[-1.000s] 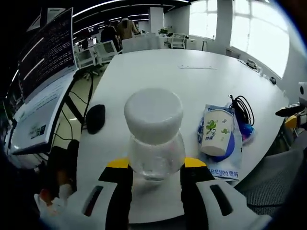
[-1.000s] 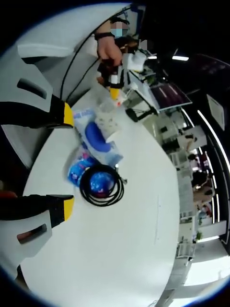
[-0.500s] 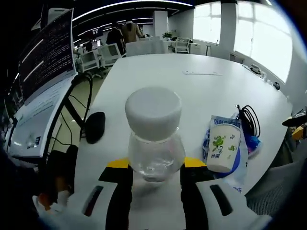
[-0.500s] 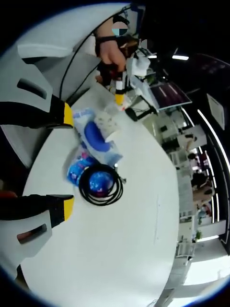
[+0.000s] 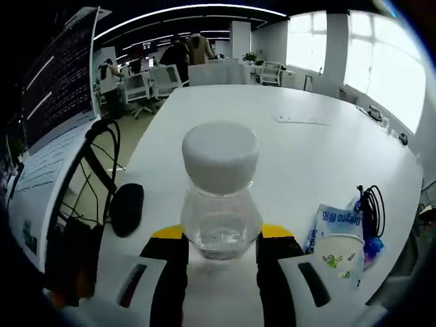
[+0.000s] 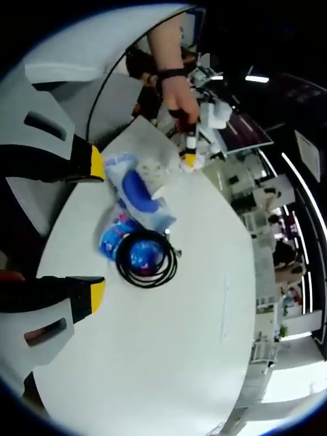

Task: Arrange the tabletop items into an orderly group along one side of the table until the central work area is clear of visible clutter.

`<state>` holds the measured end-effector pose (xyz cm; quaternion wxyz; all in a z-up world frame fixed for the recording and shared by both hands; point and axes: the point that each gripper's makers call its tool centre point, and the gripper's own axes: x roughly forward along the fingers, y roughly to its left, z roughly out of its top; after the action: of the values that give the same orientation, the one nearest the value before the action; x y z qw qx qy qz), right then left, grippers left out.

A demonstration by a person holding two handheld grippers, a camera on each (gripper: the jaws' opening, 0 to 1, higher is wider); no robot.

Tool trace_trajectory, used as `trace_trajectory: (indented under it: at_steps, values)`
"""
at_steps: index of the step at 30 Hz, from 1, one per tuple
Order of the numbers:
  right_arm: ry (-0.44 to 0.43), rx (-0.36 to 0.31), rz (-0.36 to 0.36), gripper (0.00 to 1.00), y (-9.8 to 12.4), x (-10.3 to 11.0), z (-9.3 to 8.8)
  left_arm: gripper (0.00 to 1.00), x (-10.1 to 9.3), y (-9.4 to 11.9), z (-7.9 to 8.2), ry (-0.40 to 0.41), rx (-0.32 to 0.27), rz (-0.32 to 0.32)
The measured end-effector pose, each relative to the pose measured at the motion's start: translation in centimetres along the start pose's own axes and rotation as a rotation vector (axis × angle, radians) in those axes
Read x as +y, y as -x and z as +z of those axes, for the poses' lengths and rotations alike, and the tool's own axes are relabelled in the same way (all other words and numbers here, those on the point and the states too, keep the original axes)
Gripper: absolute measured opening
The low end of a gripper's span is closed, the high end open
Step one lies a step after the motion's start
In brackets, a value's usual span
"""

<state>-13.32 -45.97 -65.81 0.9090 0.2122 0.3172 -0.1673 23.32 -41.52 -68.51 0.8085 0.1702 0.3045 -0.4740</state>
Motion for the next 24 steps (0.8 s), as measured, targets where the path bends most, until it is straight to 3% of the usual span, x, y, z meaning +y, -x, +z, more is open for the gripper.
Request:
trace_trajectory:
  at_steps: [11,24]
  values:
    - [0.0,0.014,-0.018,0.54,0.8,-0.7,-0.1,0.38,0.0,-4.2,3.8,0.046,-0.022,0.003]
    - [-0.009,0.026,-0.028,0.54,0.9,-0.9,0.0,0.38,-0.2,-6.5,5.7,0.074,-0.036,-0.002]
